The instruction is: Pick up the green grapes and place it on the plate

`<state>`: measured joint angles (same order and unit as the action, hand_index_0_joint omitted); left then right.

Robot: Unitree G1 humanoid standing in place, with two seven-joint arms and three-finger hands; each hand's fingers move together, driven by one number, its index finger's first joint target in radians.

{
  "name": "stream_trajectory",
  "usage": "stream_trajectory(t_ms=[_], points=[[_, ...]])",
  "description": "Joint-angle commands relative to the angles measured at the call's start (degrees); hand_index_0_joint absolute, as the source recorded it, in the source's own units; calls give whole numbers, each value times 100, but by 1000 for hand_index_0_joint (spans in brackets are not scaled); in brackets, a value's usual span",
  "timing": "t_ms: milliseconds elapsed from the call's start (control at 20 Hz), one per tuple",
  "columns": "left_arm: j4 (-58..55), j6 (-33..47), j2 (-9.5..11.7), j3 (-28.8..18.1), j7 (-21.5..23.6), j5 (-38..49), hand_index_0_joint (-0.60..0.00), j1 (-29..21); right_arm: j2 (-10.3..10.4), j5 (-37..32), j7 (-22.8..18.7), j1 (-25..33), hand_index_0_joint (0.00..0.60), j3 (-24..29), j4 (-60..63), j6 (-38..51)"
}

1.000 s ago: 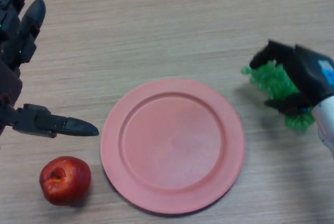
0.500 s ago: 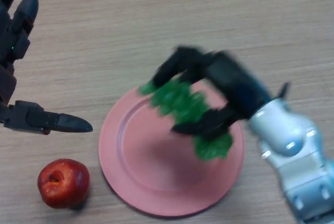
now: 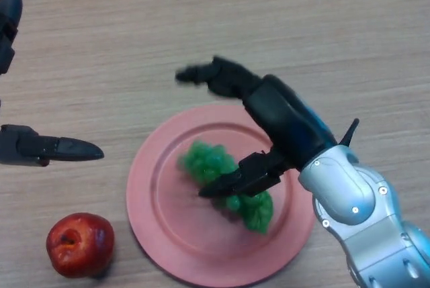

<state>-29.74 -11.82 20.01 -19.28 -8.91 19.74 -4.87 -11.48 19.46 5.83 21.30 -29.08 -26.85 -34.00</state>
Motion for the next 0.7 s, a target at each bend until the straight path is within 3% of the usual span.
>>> stream_trajectory(t_ms=[50, 200, 350, 450, 700], points=[[-367, 857, 275, -447, 111, 281, 0, -107, 59, -84, -265, 259, 0, 274, -496, 415], [-564, 634, 269, -483, 30, 533, 0, -66, 59, -194, -49, -9, 0, 684, -836, 463], [-718, 581, 202, -427, -8, 527, 0, -8, 59, -670, 483, -405, 0, 1580, -1665, 271], [-798, 530, 144, -285, -2, 427, 0, 10, 59, -1137, 610, -597, 0, 2167, -2097, 187], [-1265, -52, 112, -157, 47, 519, 0, -40, -128, -2090, 353, -1088, 0, 2999, -2680, 226]])
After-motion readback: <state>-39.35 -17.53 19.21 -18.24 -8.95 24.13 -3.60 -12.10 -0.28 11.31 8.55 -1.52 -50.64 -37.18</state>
